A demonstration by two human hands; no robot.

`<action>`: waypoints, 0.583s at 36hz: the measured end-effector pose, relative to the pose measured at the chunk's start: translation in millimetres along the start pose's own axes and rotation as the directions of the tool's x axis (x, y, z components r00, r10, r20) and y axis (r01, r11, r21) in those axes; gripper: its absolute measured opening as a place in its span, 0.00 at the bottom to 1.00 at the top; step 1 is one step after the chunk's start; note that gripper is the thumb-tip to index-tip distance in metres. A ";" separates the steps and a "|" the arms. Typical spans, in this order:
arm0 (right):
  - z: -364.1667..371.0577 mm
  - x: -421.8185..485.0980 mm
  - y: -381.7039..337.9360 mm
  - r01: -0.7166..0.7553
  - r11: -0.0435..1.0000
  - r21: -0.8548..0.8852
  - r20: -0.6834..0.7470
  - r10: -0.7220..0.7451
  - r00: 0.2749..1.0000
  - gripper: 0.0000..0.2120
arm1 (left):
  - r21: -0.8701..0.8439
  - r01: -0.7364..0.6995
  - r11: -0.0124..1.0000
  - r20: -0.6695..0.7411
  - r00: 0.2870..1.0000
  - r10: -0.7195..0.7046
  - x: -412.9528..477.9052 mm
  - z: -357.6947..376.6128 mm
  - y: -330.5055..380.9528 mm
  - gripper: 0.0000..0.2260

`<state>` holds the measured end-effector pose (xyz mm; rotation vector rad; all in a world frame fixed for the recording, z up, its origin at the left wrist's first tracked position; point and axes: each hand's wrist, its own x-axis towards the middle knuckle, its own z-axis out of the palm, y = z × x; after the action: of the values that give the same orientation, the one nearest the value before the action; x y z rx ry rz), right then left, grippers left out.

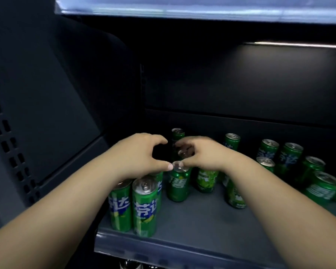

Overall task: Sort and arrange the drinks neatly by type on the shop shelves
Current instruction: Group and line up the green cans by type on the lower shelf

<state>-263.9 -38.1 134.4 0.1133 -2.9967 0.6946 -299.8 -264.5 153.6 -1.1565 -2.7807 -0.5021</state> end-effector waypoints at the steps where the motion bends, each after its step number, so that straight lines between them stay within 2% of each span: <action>1: -5.7 -0.1 5.9 -0.019 1.000 -0.020 -0.015 0.019 1.000 0.33 | 0.017 -0.008 1.000 0.001 1.000 0.008 8.3 0.3 3.7 0.34; 4: -22.5 0.6 24.5 -0.104 0.993 -0.051 -0.038 0.102 0.994 0.31 | 0.053 -0.028 0.998 0.020 0.999 0.027 36.8 2.9 11.1 0.32; 8: -36.9 3.0 48.7 -0.185 0.983 0.014 -0.060 0.185 0.981 0.31 | 0.112 -0.033 0.993 0.104 0.994 0.021 79.5 5.6 14.0 0.30; 12: -42.8 10.3 70.3 -0.197 0.980 -0.030 -0.123 0.192 0.974 0.32 | 0.123 -0.010 0.992 0.187 0.982 -0.013 113.8 10.3 11.2 0.28; 16: -41.2 23.9 88.0 -0.198 0.977 -0.082 -0.128 0.187 0.974 0.33 | 0.112 -0.056 0.992 0.221 0.975 0.030 136.8 19.4 1.5 0.24; 21: -32.7 43.0 101.2 -0.220 0.968 -0.122 -0.102 0.208 0.973 0.29 | 0.110 -0.111 0.988 0.197 0.976 0.088 165.9 33.2 -11.7 0.24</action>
<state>-314.0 64.5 122.9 -0.2454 -2.9851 0.4982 -424.3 -149.3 153.2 -1.3748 -2.8443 -0.2197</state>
